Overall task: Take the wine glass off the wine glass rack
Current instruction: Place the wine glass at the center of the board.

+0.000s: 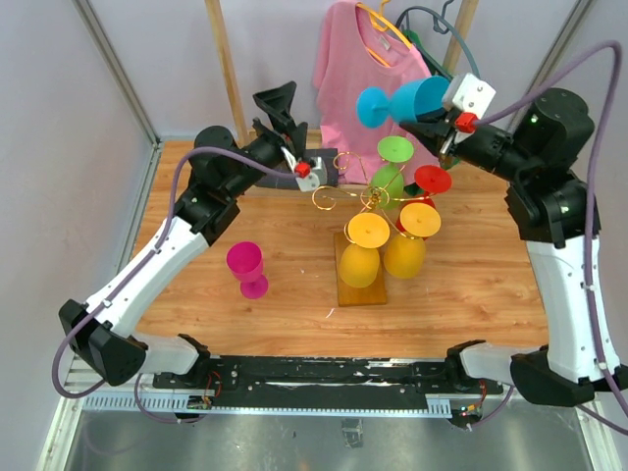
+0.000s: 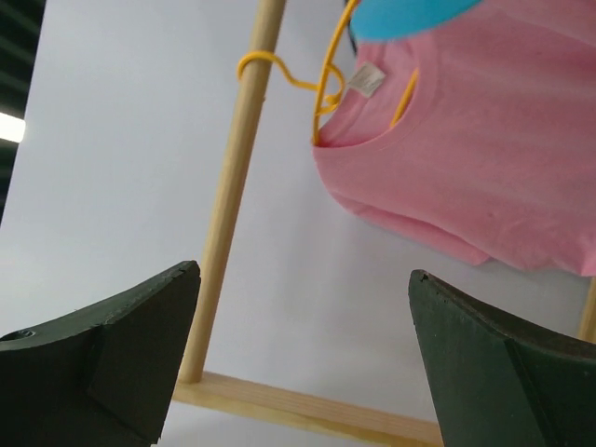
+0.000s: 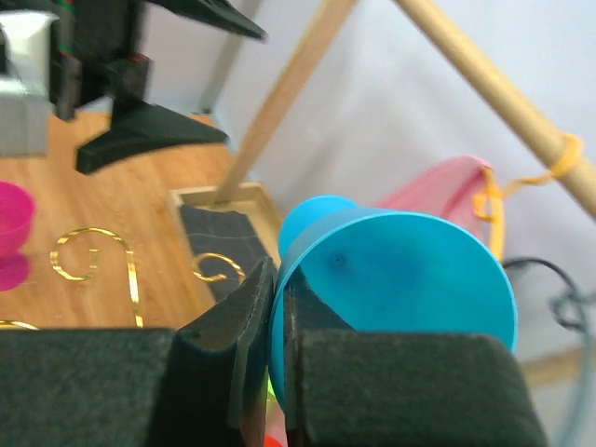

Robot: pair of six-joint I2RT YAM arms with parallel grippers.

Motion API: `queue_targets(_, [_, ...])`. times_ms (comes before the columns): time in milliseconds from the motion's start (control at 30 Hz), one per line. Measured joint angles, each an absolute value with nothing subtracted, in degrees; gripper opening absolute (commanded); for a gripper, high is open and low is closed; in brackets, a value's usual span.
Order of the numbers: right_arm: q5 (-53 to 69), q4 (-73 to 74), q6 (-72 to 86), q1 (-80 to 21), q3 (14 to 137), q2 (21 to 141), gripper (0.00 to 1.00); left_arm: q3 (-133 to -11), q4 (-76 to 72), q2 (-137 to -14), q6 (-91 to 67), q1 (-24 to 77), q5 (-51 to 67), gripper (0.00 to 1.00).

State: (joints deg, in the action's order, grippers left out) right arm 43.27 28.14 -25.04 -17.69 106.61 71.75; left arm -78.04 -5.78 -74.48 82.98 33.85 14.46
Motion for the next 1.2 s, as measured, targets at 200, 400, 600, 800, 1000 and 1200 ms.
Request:
queue_targets(200, [29.5, 34.33, -29.17, -13.82, 113.65, 70.52, 0.01, -80.42, -10.48, -74.61, 75.64, 32.67, 8.64, 0.99])
queue_targets(400, [14.68, 40.4, -33.06, -11.44, 116.05, 69.41, 0.01, -79.59, -11.81, -74.08, 72.84, 32.03, 5.85, 0.99])
queue_targets(600, [3.66, 45.1, -33.69, -10.81, 116.22, 68.12, 0.01, -79.05, -11.9, -73.67, 71.44, 31.86, 4.71, 0.99])
queue_targets(800, [-3.57, 49.15, -31.81, -10.35, 114.69, 66.04, 0.01, -78.28, -11.77, -72.88, 70.15, 31.68, 4.03, 0.99])
queue_targets(1000, [-3.66, 50.26, -25.41, -2.22, 107.55, 64.82, 0.01, -78.46, -10.35, -72.88, 67.16, 31.66, 2.37, 0.99])
queue_targets(1200, [0.86, 45.76, -18.96, 4.71, 95.13, 65.78, 0.01, -82.85, -5.76, -73.67, 58.52, 31.64, -0.47, 0.99])
